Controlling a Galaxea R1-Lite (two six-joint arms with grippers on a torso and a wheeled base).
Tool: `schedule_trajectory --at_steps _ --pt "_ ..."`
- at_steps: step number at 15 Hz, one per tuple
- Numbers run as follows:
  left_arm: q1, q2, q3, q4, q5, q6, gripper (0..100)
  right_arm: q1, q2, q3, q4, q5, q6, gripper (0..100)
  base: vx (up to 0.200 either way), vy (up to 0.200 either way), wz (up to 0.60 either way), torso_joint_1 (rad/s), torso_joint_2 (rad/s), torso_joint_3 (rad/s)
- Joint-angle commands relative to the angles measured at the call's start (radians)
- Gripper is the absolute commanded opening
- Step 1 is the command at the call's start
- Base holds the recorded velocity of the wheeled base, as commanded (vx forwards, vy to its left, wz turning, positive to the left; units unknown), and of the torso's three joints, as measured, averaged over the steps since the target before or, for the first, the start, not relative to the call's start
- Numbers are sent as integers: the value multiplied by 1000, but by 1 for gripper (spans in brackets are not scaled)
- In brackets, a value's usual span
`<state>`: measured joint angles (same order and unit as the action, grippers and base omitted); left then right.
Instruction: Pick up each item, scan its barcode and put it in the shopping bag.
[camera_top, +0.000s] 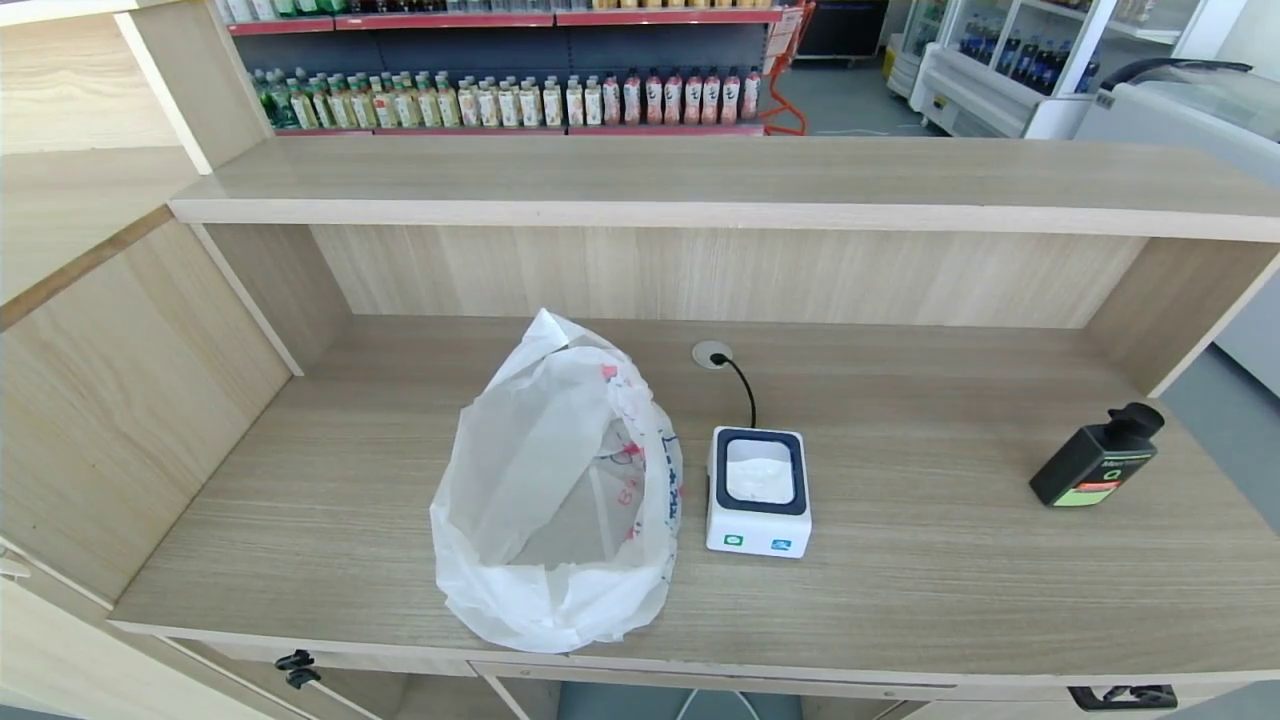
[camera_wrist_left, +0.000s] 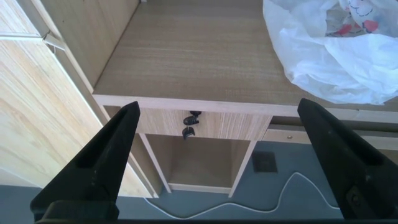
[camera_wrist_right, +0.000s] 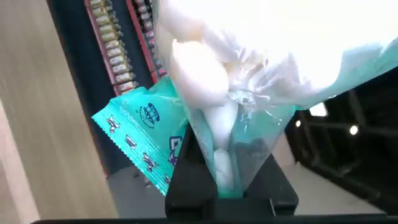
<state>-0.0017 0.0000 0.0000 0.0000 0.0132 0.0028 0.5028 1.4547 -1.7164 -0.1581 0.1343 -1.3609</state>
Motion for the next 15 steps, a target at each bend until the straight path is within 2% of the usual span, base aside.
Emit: schedule_trajectory --at_steps 1,3,4,5,7,8,9,10,12,13,15 --pt "0 2 0 0 1 0 100 97 -59 -22 147 -225 209 0 0 0 0 0 0 0" --pt "0 0 0 0 1 0 100 82 -106 -58 473 -395 496 0 0 0 0 0 0 0" --pt "0 2 0 0 1 0 100 77 -122 -58 594 -441 612 0 0 0 0 0 0 0" --pt "0 2 0 0 1 0 100 59 -129 -62 749 -466 755 0 0 0 0 0 0 0" --pt "0 2 0 0 1 0 100 28 -122 -62 914 -461 858 0 0 0 0 0 0 0" --pt "0 0 0 0 1 0 100 28 -117 -55 931 -459 890 0 0 0 0 0 0 0" --pt "-1 2 0 0 1 0 100 33 -89 -54 963 -452 1031 0 0 0 0 0 0 0" --pt "0 2 0 0 1 0 100 31 -73 -49 974 -440 1114 0 0 0 0 0 0 0" --pt "0 2 0 0 1 0 100 48 -57 -42 968 -401 1197 0 0 0 0 0 0 0" --pt "0 0 0 0 1 0 100 48 -54 -35 966 -352 1203 0 0 0 0 0 0 0" --pt "0 0 0 0 1 0 100 45 -36 15 916 -189 1218 0 0 0 0 0 0 0"
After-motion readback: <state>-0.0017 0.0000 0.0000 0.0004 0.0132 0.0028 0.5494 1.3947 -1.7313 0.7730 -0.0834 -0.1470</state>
